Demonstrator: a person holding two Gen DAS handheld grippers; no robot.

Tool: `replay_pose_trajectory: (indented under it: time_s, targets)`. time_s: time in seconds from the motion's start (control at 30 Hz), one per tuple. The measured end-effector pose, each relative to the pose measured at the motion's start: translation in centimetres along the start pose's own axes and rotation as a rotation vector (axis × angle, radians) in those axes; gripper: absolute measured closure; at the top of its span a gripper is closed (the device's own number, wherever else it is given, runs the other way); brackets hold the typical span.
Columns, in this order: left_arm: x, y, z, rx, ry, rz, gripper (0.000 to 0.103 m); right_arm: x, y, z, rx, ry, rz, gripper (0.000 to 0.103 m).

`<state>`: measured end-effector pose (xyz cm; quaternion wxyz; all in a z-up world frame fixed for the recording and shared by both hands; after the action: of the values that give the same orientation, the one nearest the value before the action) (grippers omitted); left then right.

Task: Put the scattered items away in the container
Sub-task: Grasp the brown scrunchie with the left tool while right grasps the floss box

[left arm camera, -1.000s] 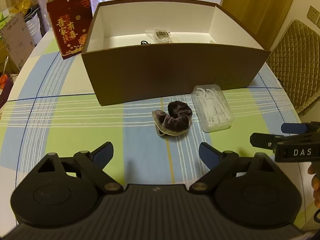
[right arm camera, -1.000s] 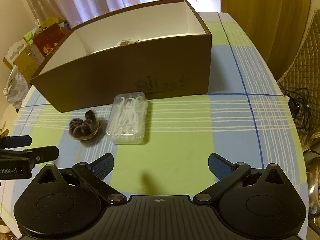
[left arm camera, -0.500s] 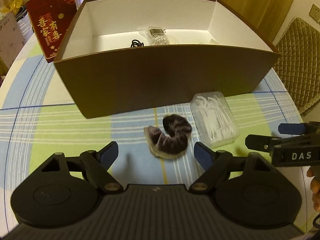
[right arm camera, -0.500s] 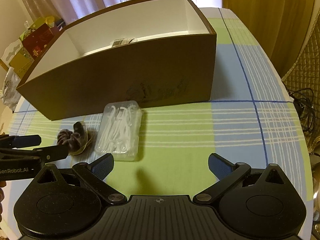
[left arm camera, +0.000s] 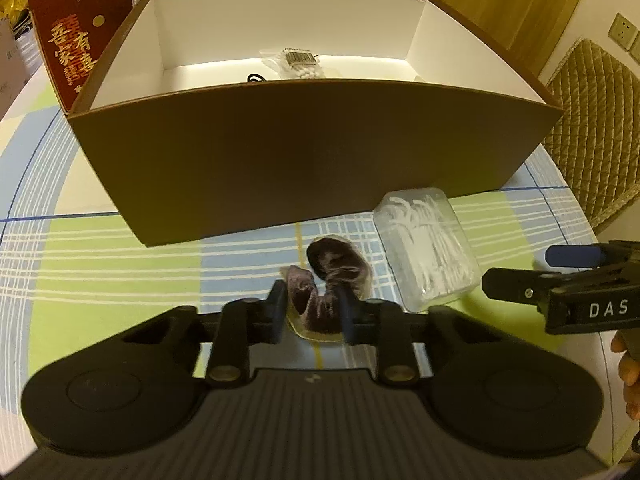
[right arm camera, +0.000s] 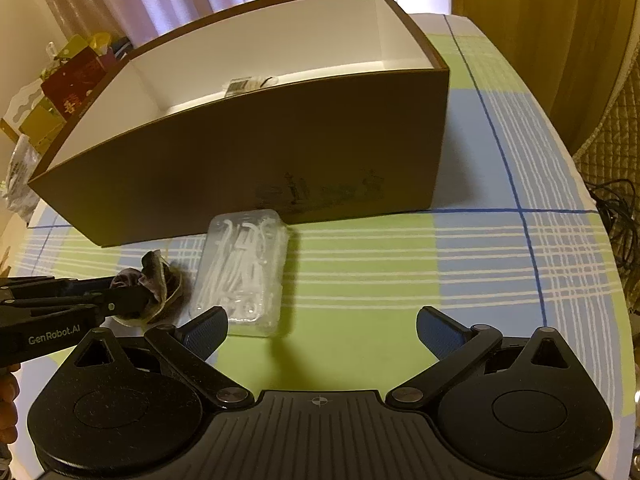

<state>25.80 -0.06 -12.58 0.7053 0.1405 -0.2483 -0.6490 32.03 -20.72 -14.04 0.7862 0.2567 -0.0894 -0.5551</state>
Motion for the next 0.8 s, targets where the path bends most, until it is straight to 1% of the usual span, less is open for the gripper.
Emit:
replay_pose_trajectory:
  time_s: [0.13, 0.23, 0.43, 0.5, 0.53, 0.57, 0.6, 0.67, 0.7, 0.73, 0.8]
  targets:
    - [-0.9, -0.6, 0.9, 0.001, 0.017, 0.016, 0.085, -0.6, 0.1, 0.1, 0.006, 0.016, 0.013, 0.000]
    - [-1.9, -1.2, 1.8, 0.000, 0.051, 0.026, 0.085, -1.4, 0.2, -0.1, 0.011, 0.028, 0.034, 0.000]
    - [-4.0, -2.3, 3.4, -0.002, 0.097, 0.077, 0.085, -3.7, 0.4, -1.2, 0.022, 0.049, 0.105, 0.000]
    - [-4.4, -2.4, 3.6, 0.000, 0.100, 0.091, 0.085, -4.6, 0.3, -1.7, 0.030, 0.037, 0.135, 0.000]
    - [-4.5, -2.5, 3.7, 0.001, 0.101, 0.093, 0.085, -4.9, 0.3, -2.0, 0.032, 0.026, 0.152, 0.003]
    - [-4.5, -2.5, 3.7, 0.001, 0.102, 0.092, 0.085, -5.2, 0.2, -2.3, 0.034, 0.022, 0.168, 0.010]
    - [-4.5, -2.6, 3.8, 0.001, 0.102, 0.092, 0.085, -5.4, 0.1, -2.7, 0.030, 0.019, 0.181, 0.021]
    - [-4.4, -2.7, 3.8, 0.000, 0.100, 0.092, 0.085, -5.5, -0.1, -3.4, 0.018, 0.011, 0.184, 0.021]
    - [-4.4, -2.8, 3.8, -0.001, 0.100, 0.090, 0.085, -5.4, -0.2, -3.6, 0.019, 0.012, 0.185, 0.025]
    - [-4.3, -2.9, 3.8, -0.001, 0.100, 0.088, 0.085, -5.4, -0.4, -3.7, 0.020, 0.018, 0.190, 0.038]
    - [-4.3, -2.9, 3.7, -0.002, 0.096, 0.084, 0.085, -5.3, -0.6, -3.5, 0.023, 0.025, 0.204, 0.039]
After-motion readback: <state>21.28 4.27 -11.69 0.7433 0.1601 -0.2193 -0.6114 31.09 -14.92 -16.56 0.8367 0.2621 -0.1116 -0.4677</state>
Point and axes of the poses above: each gripper's, at about its wrist camera, not at the fingertips, and z roughly against the way its jaws point, x to its right, y to its top, the point moved 2 cm from there along -z, roughly the way its jaws point, and after that the axes turned 4 degrees about -y, right-handed, at the moved point
